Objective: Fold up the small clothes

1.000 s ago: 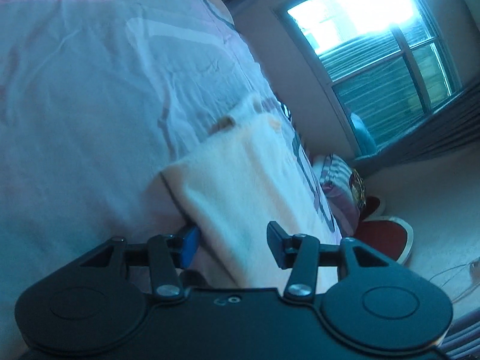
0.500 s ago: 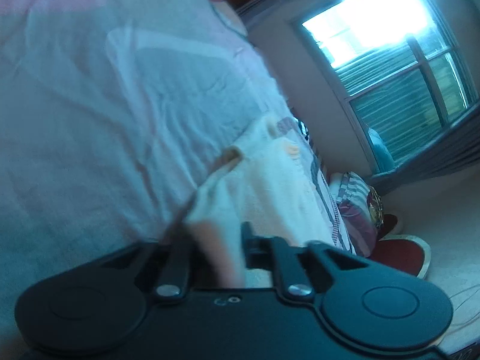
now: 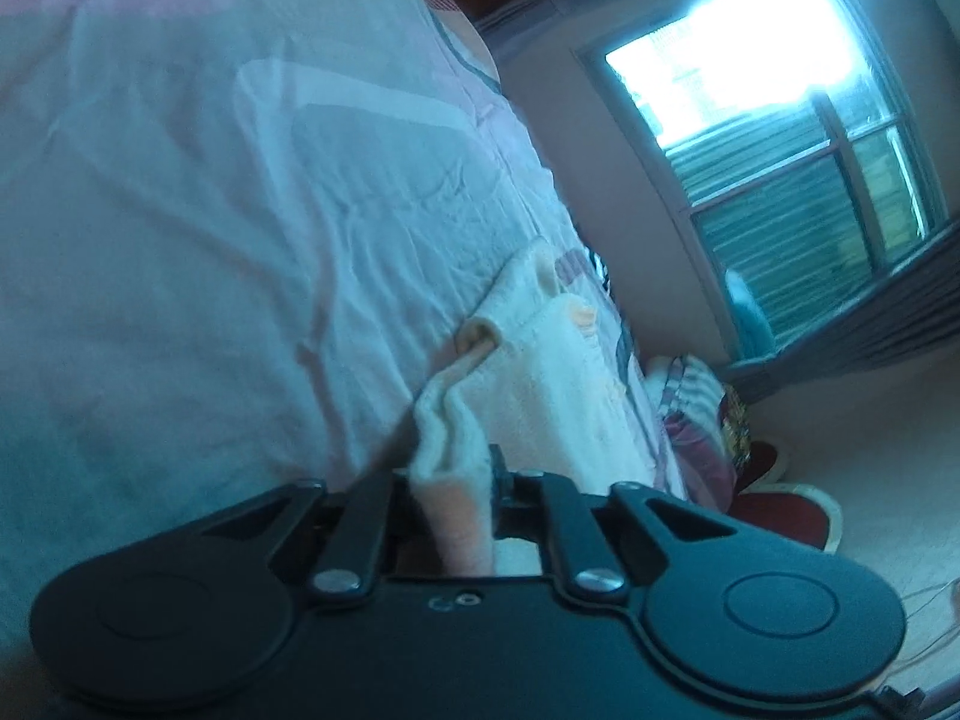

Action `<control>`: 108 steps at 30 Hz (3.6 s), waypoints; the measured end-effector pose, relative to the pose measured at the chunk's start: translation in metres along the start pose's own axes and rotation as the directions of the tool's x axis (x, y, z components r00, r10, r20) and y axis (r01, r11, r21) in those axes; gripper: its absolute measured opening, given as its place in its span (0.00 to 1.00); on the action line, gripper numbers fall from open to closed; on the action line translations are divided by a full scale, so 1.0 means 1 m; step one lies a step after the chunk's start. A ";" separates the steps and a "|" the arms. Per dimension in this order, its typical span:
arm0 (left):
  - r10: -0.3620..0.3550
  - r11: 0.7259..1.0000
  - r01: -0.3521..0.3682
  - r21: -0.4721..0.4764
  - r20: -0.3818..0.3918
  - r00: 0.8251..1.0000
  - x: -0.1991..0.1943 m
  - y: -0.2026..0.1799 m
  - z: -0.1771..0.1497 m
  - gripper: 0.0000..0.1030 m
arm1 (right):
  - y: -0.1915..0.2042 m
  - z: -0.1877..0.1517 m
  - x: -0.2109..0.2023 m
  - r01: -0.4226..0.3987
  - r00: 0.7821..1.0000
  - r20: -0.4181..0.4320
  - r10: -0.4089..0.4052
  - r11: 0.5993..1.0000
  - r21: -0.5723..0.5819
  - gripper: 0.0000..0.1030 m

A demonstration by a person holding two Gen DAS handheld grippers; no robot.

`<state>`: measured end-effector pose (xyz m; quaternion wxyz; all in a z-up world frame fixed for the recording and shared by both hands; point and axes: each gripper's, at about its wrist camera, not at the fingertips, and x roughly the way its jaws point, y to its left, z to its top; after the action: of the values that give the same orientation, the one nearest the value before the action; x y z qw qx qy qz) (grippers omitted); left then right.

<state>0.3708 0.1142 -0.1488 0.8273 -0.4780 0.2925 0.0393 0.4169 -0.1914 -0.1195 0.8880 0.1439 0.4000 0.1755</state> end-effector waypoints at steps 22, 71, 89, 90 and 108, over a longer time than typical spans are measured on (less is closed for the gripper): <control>-0.038 0.715 0.352 0.605 -0.469 0.883 0.047 -0.191 -0.166 0.13 | -0.142 0.008 -0.155 -0.028 0.957 0.272 -0.098 0.905 0.424 0.02; 0.119 0.647 0.210 0.733 -0.369 0.922 0.096 -0.177 -0.087 0.51 | -0.127 0.022 -0.080 -0.001 1.000 0.030 -0.008 0.959 0.283 0.14; 0.059 0.666 0.178 0.724 -0.289 0.956 0.110 -0.189 -0.046 0.55 | -0.119 0.054 -0.108 0.081 0.979 0.172 -0.108 0.984 0.157 0.35; 0.054 0.683 0.178 0.708 -0.292 0.955 0.117 -0.189 -0.040 0.55 | -0.115 0.060 -0.101 0.072 0.982 0.168 -0.092 0.990 0.123 0.35; 0.071 0.586 0.194 0.787 -0.288 0.955 0.105 -0.198 -0.060 0.57 | -0.112 0.058 -0.083 0.151 0.986 0.068 -0.150 0.988 -0.023 0.27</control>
<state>0.4989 -0.0638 -0.0737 0.9023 -0.0604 0.3788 -0.1969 0.4318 -0.3343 -0.0716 0.9134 0.1064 0.3775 0.1087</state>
